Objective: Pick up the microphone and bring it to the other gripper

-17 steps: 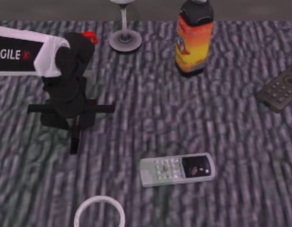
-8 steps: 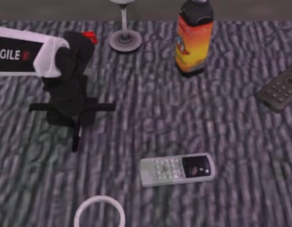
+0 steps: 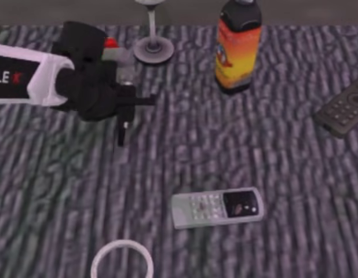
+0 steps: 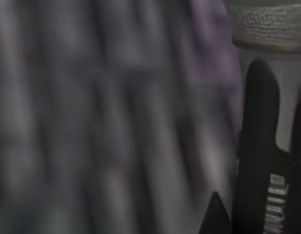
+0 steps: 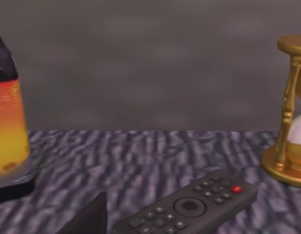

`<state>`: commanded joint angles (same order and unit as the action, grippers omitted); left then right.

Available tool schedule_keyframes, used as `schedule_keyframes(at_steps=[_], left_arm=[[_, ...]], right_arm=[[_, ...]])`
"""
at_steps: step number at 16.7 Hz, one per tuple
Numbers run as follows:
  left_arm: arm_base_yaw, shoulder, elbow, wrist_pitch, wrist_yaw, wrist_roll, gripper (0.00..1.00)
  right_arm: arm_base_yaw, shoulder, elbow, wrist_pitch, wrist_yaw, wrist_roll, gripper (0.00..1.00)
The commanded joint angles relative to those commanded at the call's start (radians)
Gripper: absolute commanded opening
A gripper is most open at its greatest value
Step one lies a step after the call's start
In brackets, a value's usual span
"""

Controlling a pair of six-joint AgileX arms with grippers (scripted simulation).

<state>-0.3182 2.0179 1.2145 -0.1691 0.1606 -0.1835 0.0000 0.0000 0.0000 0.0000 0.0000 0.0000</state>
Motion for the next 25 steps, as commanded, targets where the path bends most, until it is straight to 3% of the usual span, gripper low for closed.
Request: schedule_keyframes(at_steps=[8, 13, 20, 22, 25], left_arm=[[0.025, -0.161, -0.210, 0.715, 0.252, 0.133, 0.00], [0.037, -0.259, -0.287, 0.961, 0.352, 0.194, 0.00], [0.030, -0.271, -0.291, 0.984, 0.358, 0.202, 0.00], [-0.003, -0.293, -0.303, 0.981, 0.323, 0.201, 0.00], [-0.099, -0.357, -0.339, 0.973, 0.219, 0.200, 0.00]], right_arm=[[0.000, 0.000, 0.000, 0.000, 0.000, 0.000, 1.00], [0.000, 0.000, 0.000, 0.000, 0.000, 0.000, 1.00], [0.000, 0.000, 0.000, 0.000, 0.000, 0.000, 1.00], [0.000, 0.000, 0.000, 0.000, 0.000, 0.000, 1.00], [0.000, 0.000, 0.000, 0.000, 0.000, 0.000, 1.00]])
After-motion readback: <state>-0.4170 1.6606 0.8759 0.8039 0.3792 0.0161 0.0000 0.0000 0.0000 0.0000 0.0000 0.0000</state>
